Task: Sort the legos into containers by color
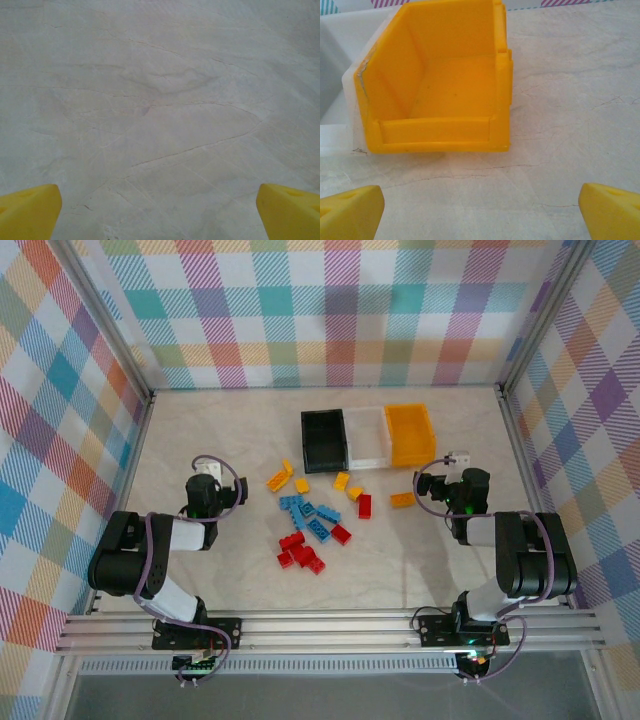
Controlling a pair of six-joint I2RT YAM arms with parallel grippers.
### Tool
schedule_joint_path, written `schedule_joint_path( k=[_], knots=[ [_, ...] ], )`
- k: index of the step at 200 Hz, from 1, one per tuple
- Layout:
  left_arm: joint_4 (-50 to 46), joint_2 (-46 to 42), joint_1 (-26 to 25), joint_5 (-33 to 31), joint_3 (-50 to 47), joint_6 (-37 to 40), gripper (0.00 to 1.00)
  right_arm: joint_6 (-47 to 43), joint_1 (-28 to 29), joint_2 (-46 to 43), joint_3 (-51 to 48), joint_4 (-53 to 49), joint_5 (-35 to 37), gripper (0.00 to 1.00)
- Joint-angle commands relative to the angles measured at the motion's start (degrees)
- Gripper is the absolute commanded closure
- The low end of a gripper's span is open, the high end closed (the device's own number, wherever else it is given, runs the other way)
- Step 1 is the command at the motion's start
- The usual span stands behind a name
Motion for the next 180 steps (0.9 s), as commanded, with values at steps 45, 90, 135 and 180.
schedule_joint_path(
  k=[45, 90, 135, 180],
  knots=[
    [0.68, -0.83, 0.51, -0.29, 1.61, -1.07, 0.00, 1.74, 0.25, -1.95, 2.18, -2.97, 3.30, 0.00],
    [-21.54, -7.15, 0.34, -2.24, 11.12, -2.99, 0.00, 4.47, 0.22, -9.52, 8.73, -21.95, 6.90, 0.00],
    [-37.30, -14.89, 0.14, -4.01, 17.43, -11.20, 0.00, 16.75, -0.46, -11.03, 26.26, -47.75, 8.06, 0.00],
    [-53.71, -14.83, -0.37, -1.16, 30.24, -17.46, 0.00, 24.29, -1.61, -3.67, 45.53, -68.15, 0.52, 0.00]
  ],
)
